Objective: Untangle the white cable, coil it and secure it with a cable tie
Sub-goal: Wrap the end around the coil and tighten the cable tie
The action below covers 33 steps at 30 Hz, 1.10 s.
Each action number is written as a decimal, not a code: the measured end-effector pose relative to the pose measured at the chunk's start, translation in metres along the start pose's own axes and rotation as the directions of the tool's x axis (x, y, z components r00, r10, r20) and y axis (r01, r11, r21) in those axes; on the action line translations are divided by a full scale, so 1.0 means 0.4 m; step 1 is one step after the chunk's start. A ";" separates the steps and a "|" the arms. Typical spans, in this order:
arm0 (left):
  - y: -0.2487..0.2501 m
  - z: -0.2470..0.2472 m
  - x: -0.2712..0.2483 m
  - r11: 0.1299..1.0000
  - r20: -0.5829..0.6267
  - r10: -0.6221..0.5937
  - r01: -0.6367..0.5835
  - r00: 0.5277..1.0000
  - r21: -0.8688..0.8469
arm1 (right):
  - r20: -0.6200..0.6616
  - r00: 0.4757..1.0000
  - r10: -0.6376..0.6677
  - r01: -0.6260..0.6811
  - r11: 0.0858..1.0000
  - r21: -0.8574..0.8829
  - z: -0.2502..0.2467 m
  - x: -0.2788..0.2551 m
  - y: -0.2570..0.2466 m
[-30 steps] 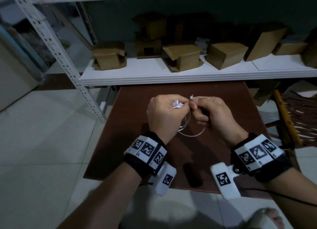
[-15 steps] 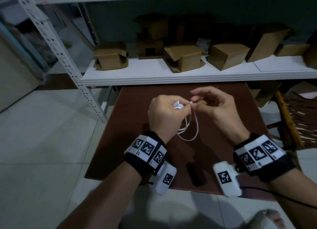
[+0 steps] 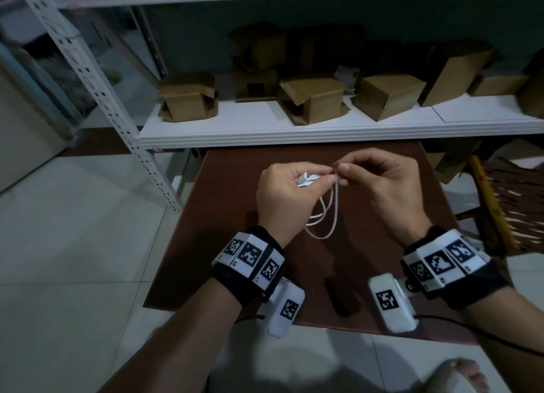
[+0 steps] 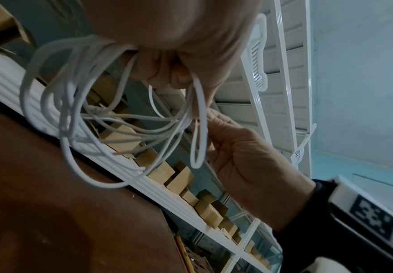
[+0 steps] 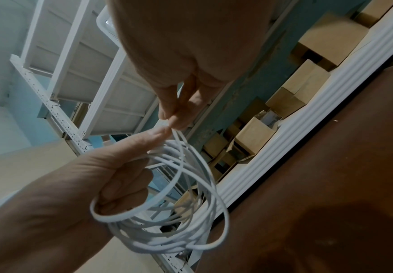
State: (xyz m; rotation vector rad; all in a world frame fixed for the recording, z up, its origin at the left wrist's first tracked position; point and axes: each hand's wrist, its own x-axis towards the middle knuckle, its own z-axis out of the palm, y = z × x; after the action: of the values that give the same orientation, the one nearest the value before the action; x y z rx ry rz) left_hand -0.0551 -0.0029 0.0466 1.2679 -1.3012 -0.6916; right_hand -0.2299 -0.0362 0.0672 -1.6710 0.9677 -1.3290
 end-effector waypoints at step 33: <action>-0.010 0.029 -0.011 0.991 -0.059 0.058 -0.065 0.997 -0.115 | -0.168 0.976 -0.140 0.118 0.984 -0.136 0.032 -0.028 -0.003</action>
State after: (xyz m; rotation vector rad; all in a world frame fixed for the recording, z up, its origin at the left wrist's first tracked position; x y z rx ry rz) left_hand -0.0659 -0.0032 0.0392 1.1401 -1.2315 -0.6744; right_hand -0.2190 -0.0241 0.0618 -1.7581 1.0797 -1.5521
